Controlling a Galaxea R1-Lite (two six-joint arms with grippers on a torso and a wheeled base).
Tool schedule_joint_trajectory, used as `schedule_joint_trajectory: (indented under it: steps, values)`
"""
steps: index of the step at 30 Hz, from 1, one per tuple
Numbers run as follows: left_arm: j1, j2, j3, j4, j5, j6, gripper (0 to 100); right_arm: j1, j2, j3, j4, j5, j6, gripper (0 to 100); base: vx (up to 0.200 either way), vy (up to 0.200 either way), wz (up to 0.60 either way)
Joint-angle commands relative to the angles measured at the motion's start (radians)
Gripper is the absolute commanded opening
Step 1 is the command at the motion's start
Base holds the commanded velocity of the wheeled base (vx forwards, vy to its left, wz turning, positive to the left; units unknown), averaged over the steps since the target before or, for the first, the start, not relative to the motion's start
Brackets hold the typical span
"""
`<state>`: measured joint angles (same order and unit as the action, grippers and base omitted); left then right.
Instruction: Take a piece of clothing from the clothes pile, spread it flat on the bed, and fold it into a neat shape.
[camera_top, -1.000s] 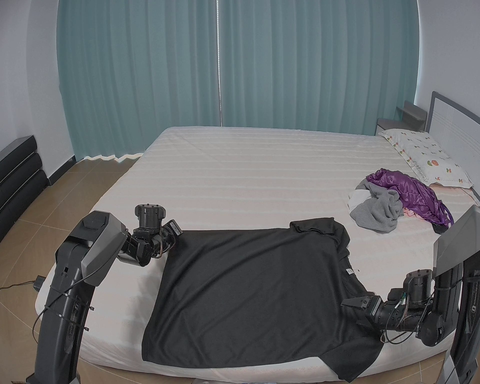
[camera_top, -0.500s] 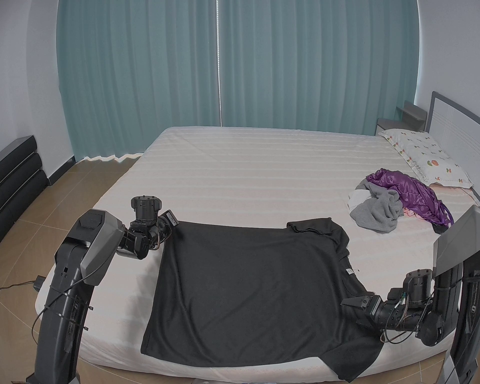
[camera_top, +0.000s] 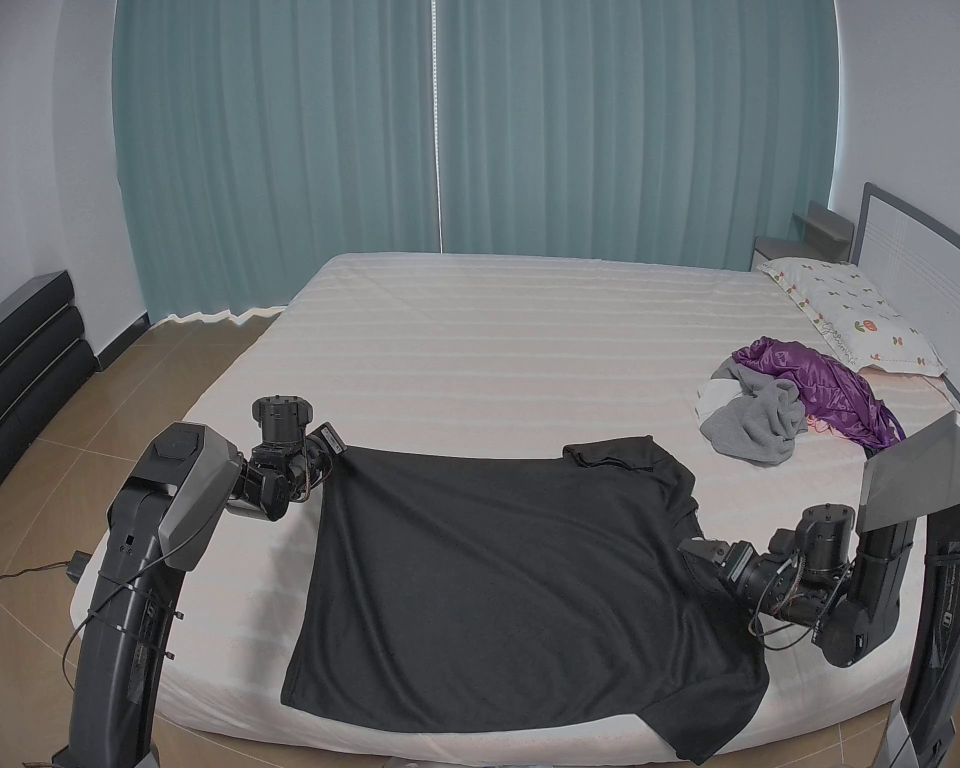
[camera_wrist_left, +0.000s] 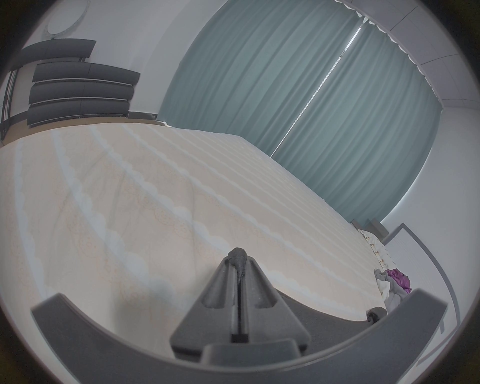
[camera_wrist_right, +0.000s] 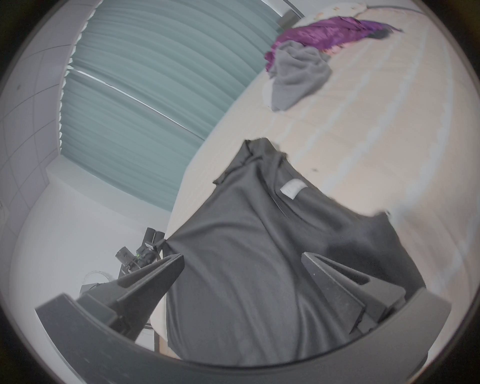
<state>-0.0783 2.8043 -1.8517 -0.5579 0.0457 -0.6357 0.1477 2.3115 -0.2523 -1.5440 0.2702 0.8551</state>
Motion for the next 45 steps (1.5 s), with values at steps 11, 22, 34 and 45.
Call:
schedule_joint_trajectory:
  steps: [11, 22, 34, 45]
  values:
    - [-0.005, 0.009, 0.002, -0.002, -0.001, -0.042, 0, -0.028, 0.163, -0.831, 0.593, -0.151, -0.136, 100, 0.000, 0.000, 0.00]
    - [-0.006, 0.009, 0.008, -0.002, -0.001, -0.044, 0, -0.072, 0.328, -1.177, 0.845, -0.178, -0.177, 100, 0.000, 0.000, 0.00]
    - [-0.006, 0.014, 0.003, -0.004, 0.000, -0.044, 0, -0.069, 0.411, -1.351, 0.935, -0.209, -0.183, 100, 0.000, 0.000, 0.00]
    - [-0.006, 0.014, 0.000, -0.005, 0.000, -0.042, 0, -0.076, 0.422, -1.387, 0.943, -0.213, -0.177, 0, 0.000, 0.000, 0.00]
